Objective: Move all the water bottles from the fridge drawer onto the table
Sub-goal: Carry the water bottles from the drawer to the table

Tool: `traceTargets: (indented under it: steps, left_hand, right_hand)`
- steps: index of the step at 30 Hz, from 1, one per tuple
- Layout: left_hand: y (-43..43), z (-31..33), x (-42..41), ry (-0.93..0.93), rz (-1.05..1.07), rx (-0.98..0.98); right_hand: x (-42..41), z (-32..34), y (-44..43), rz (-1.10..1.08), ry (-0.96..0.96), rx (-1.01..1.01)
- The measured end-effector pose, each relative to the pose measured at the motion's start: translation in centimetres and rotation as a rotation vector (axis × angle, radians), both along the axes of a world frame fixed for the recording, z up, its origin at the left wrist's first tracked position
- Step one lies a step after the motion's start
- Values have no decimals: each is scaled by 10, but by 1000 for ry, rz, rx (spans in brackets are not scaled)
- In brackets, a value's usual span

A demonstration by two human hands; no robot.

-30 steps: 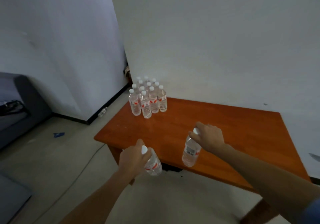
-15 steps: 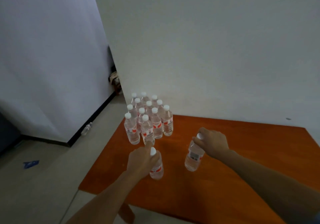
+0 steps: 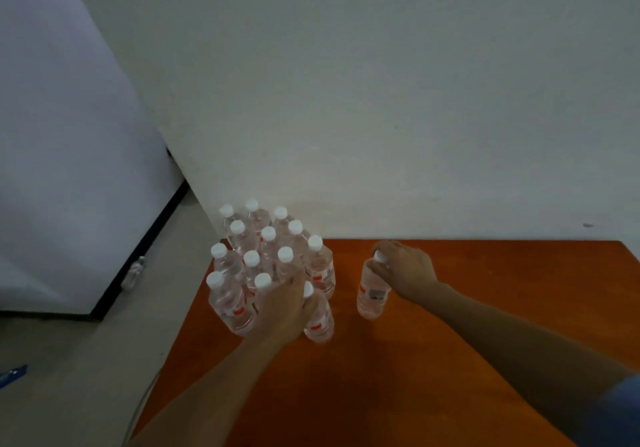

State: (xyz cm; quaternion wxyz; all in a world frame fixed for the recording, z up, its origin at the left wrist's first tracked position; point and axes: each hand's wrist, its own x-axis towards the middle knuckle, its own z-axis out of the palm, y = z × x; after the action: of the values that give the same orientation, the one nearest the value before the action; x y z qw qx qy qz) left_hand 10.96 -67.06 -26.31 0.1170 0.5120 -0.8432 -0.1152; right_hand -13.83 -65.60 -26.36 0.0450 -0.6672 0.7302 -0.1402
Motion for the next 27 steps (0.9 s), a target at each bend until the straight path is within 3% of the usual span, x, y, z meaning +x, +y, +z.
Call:
traceTargets:
  steps: [6, 15, 19, 27]
  left_hand:
    - [-37, -11, -15, -77, -24, 34]
    - [-62, -19, -15, 50, -101, 131]
    - [-66, -17, -3, 79, -169, 143]
    - [-71, 19, 20, 130, -362, 9]
  right_hand:
    - [4, -19, -56, 72, -21, 33]
    - [23, -30, -79, 133, -127, 67]
    - [27, -26, -76, 55, -247, 165]
    - [44, 1, -27, -260, -228, 195]
